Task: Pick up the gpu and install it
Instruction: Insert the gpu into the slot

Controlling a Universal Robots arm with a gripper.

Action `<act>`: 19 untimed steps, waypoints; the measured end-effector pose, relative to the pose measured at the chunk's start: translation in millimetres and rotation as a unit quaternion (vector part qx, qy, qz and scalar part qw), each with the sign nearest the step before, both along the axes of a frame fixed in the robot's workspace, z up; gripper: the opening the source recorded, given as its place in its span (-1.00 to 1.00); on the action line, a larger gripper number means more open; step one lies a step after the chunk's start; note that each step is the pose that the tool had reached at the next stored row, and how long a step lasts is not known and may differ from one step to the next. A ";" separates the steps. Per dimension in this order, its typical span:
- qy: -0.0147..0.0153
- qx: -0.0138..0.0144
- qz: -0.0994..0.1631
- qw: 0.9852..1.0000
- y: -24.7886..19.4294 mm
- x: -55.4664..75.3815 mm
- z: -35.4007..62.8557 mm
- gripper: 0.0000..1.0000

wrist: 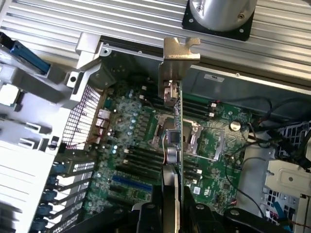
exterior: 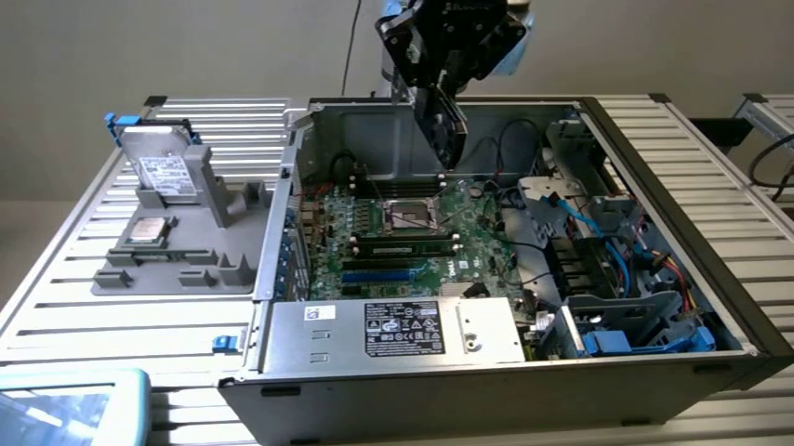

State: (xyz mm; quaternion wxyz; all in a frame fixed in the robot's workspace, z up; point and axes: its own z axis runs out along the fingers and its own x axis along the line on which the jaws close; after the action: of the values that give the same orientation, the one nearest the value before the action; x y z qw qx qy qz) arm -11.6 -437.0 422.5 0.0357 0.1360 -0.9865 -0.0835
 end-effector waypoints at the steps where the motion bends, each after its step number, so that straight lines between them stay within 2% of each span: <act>1: 0.000 0.000 0.009 1.000 0.0 0.0 0.0 -0.47; 5: -0.001 0.000 0.045 0.999 0.0 0.0 -0.2 -0.47; 10: -0.001 0.000 0.091 0.996 0.0 0.0 -0.5 -0.47; 15: -0.001 0.000 0.136 0.991 0.0 0.0 -0.9 -0.47; 19: -0.001 0.000 0.172 0.985 0.0 0.0 -1.2 -0.47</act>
State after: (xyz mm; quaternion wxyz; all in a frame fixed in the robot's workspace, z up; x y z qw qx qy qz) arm -11.6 -436.9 421.3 0.0488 0.3037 -0.9485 -0.0763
